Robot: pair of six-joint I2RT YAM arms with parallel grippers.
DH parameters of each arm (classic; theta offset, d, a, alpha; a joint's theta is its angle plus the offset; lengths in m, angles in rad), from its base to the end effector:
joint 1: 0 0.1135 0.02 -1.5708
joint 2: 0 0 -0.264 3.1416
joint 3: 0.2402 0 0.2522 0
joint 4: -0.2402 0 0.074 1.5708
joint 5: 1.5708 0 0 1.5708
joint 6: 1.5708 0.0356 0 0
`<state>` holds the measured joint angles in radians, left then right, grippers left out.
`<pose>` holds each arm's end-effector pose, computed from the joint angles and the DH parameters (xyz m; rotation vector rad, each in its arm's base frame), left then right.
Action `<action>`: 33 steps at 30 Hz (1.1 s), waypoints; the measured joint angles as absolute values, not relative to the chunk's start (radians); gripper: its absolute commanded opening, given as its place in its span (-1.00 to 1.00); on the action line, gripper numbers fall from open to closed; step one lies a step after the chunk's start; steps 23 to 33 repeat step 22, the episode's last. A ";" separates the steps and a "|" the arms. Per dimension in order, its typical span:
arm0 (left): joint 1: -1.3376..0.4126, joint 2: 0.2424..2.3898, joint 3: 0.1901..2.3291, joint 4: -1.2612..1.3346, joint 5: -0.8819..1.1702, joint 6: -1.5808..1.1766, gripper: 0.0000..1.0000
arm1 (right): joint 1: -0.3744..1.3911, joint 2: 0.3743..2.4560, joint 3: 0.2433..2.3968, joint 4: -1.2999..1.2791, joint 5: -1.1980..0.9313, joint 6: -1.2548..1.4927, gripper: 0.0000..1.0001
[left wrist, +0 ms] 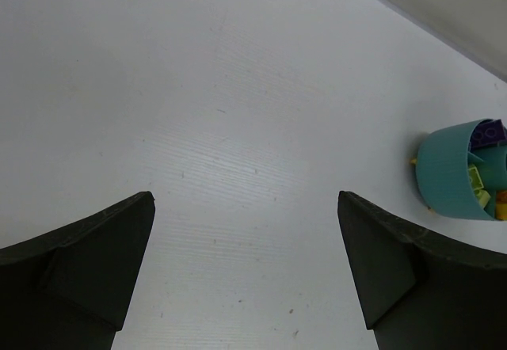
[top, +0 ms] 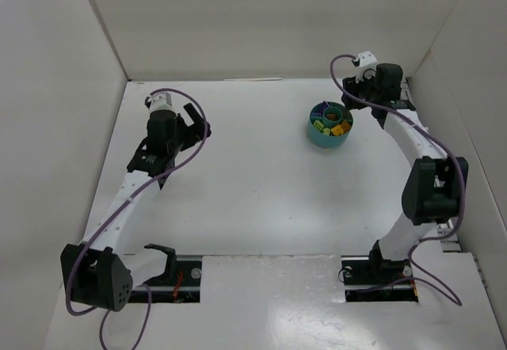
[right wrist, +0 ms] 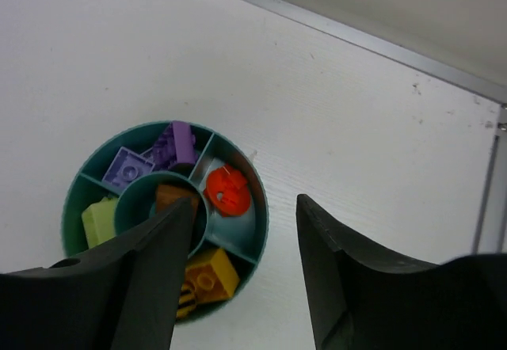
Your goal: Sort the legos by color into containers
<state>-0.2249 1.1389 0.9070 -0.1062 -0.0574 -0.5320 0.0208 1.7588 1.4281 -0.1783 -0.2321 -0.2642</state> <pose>0.2588 -0.0571 0.3190 -0.3347 1.9055 -0.4547 0.4151 0.0168 0.2971 -0.4324 2.0204 0.0916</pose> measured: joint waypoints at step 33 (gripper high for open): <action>-0.235 0.710 0.725 -0.309 -0.061 -0.656 1.00 | 0.000 0.551 0.640 -0.360 -0.068 -0.242 1.00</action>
